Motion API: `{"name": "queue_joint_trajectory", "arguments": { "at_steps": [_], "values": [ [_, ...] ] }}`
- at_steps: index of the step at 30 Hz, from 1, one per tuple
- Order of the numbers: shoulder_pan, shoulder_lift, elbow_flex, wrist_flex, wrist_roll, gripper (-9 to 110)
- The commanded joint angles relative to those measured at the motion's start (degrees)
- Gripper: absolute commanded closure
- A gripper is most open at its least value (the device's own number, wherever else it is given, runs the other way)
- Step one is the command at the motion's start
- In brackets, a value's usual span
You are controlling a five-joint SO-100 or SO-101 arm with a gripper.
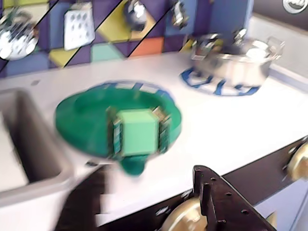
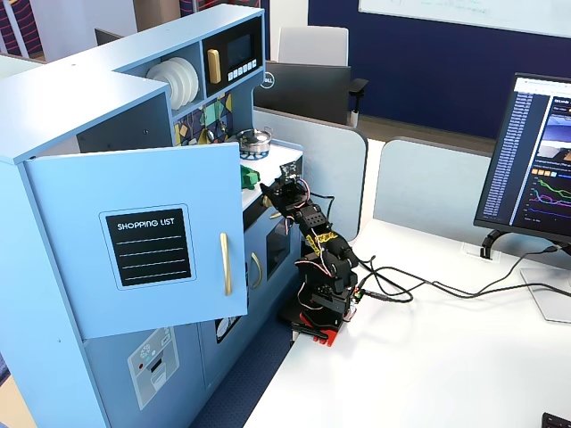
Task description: Pick up the lid from the counter and put it on the green recipient
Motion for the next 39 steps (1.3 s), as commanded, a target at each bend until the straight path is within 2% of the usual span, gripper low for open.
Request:
{"name": "queue_joint_trajectory", "arguments": {
  "at_steps": [1, 4, 7, 17, 30, 39],
  "values": [
    [2.37, -1.14, -0.18, -4.66, 1.41, 60],
    [3.16, -2.46, 0.09, -6.5, 2.64, 51],
    [3.25, -5.1, -0.79, -8.79, 3.52, 48],
    [2.29, -15.64, -5.8, -12.83, 4.22, 49],
    [1.58, -33.4, -21.09, -14.33, 3.78, 50],
    [0.53, -39.02, -25.31, -14.68, 3.25, 55]
  ]
}}
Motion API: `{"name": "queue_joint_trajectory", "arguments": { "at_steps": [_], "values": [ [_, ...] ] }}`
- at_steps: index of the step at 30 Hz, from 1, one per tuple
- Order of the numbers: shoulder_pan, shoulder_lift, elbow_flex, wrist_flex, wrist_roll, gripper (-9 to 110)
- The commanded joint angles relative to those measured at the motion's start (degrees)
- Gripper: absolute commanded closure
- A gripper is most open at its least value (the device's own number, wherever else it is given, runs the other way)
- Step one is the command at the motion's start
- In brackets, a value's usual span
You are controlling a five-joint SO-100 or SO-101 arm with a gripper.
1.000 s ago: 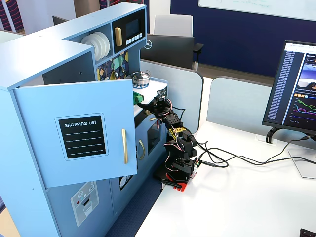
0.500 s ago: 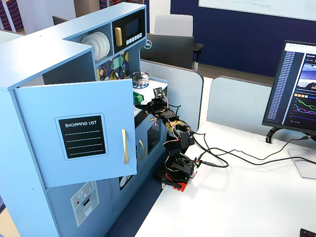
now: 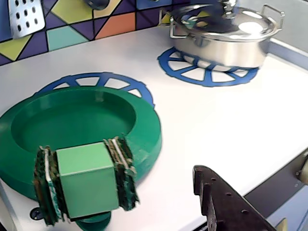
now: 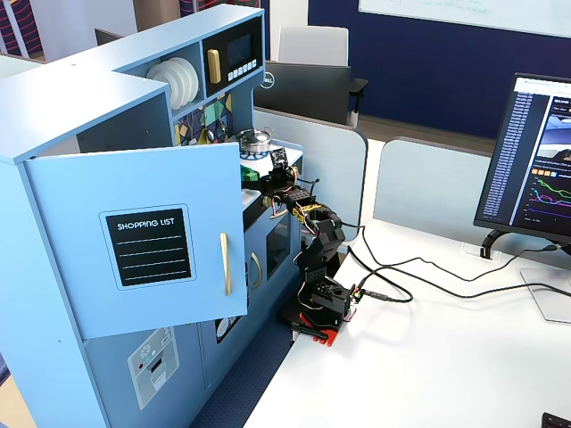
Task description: Pick up the lid from the counter and put it on the green recipient
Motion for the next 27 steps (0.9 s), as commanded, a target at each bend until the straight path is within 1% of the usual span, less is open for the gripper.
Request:
{"name": "queue_joint_trajectory", "arguments": {
  "at_steps": [1, 6, 17, 18, 19, 20, 22, 23, 27],
  "values": [
    [-1.49, -0.79, -5.63, -2.11, 1.85, 56],
    [-2.72, -3.16, -7.91, -2.55, 2.37, 55],
    [-4.22, -10.72, -14.15, -2.72, 0.18, 59],
    [-4.22, -11.25, -14.59, -2.72, -0.35, 62],
    [-4.31, -11.78, -14.85, -2.64, -1.14, 66],
    [-4.31, -11.95, -14.94, -2.29, -2.29, 74],
    [-4.83, -12.13, -15.03, -2.72, -0.09, 97],
    [-4.92, -12.22, -15.12, -2.46, -0.09, 102],
    [-4.83, -11.95, -15.21, -1.76, -0.09, 102]
  ]
}}
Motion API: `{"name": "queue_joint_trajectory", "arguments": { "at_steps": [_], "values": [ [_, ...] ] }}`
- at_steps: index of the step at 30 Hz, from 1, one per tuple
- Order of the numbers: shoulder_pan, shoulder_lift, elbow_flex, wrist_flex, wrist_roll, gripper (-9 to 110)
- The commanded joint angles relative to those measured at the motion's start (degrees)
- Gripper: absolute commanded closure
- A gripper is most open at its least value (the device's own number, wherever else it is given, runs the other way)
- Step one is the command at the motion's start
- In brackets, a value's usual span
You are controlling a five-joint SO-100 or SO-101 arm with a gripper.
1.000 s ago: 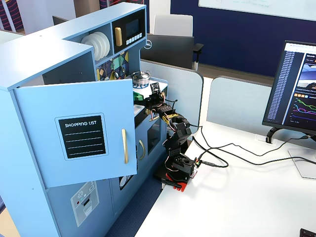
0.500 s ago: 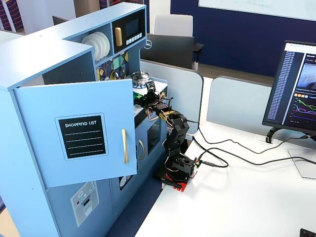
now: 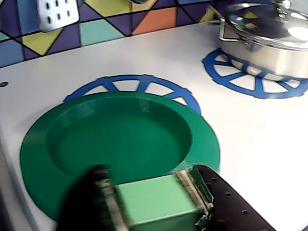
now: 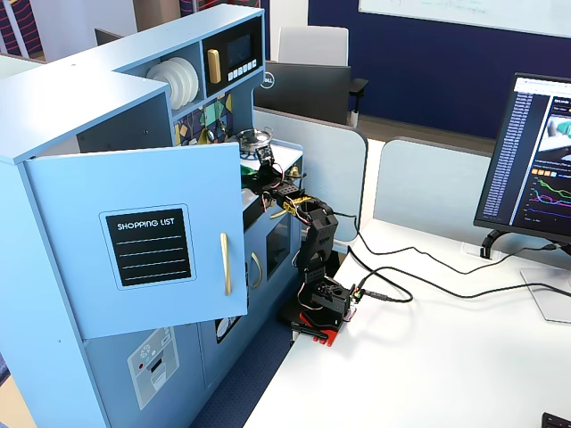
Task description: Pick up the lid from the counter and put it on the green recipient
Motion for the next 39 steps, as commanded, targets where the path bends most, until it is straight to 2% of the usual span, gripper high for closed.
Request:
{"name": "queue_joint_trajectory", "arguments": {
  "at_steps": [1, 18, 31, 39],
  "values": [
    [-0.35, 0.88, -4.83, -0.88, 0.09, 102],
    [-3.96, 11.51, -17.4, 13.54, 0.53, 102],
    [-11.25, 12.39, -32.26, 22.41, -1.05, 102],
    [-20.21, 11.07, -39.38, 28.13, -0.53, 102]
  ]
}}
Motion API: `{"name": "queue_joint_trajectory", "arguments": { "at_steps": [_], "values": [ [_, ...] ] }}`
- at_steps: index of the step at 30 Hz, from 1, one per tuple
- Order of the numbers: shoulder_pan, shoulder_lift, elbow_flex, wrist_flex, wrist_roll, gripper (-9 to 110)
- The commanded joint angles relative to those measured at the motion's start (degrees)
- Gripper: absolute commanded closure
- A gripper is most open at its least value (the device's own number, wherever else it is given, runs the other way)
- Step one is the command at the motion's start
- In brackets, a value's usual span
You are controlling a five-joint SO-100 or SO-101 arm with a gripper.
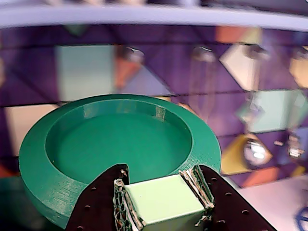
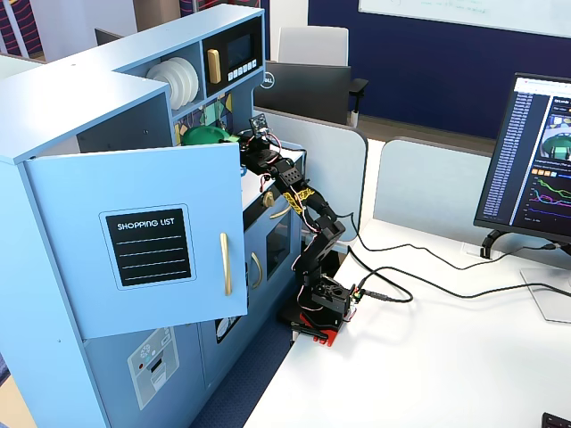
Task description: Pick up the lid from the counter and put it on the green recipient
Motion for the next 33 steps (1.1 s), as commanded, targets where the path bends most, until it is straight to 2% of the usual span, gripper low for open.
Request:
{"name": "queue_joint_trajectory", "arguments": {
  "at_steps": [1, 9, 33],
  "values": [
    [-5.27, 1.49, -6.94, 2.02, -0.35, 102],
    [-11.69, -0.09, -7.12, 3.6, 0.35, 102],
    [-12.22, -6.33, -4.92, 2.2, 0.79, 102]
  ]
}}
